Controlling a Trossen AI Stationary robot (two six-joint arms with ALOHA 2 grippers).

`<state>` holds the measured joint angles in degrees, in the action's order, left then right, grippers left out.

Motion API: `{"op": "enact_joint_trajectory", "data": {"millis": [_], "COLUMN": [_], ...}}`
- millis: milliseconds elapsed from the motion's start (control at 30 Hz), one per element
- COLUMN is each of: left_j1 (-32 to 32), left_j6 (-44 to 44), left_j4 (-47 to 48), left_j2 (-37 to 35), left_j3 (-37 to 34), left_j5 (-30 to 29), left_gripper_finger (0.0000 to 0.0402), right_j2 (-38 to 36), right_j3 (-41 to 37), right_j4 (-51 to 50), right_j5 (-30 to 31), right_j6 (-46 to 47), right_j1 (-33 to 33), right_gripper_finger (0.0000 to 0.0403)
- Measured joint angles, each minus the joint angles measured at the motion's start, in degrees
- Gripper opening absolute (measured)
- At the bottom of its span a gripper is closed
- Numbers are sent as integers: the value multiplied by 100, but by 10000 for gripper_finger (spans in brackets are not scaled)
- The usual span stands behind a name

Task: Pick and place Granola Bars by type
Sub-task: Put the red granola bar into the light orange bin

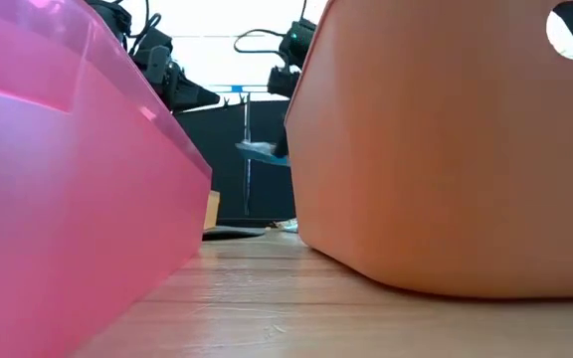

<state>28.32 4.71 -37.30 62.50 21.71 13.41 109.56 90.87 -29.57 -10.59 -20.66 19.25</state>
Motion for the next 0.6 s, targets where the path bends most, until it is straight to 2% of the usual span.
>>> {"op": "enact_joint_trajectory", "data": {"millis": [267,467,533,600], "left_j1": [0,0,0,-2], "left_j6": [-63,-150,-248,-325], "left_j4": [-136,-465,-447,-444], "left_j2": [0,-2,-2,-2], "left_j3": [2,2,2,2], "left_j5": [-2,-2,4,8], "left_gripper_finger": [47,47,47,47], "right_j2": [160,288,299,258], "right_j3": [-8,0,-1,-2], "right_j4": [696,1187,1128,1113], "right_j5": [-178,-165,-104,206], "right_j6": [-45,-128,-151,-190], "right_j1": [-781,-1059,-1084,-1087], "right_gripper_finger": [0,0,0,0]}}
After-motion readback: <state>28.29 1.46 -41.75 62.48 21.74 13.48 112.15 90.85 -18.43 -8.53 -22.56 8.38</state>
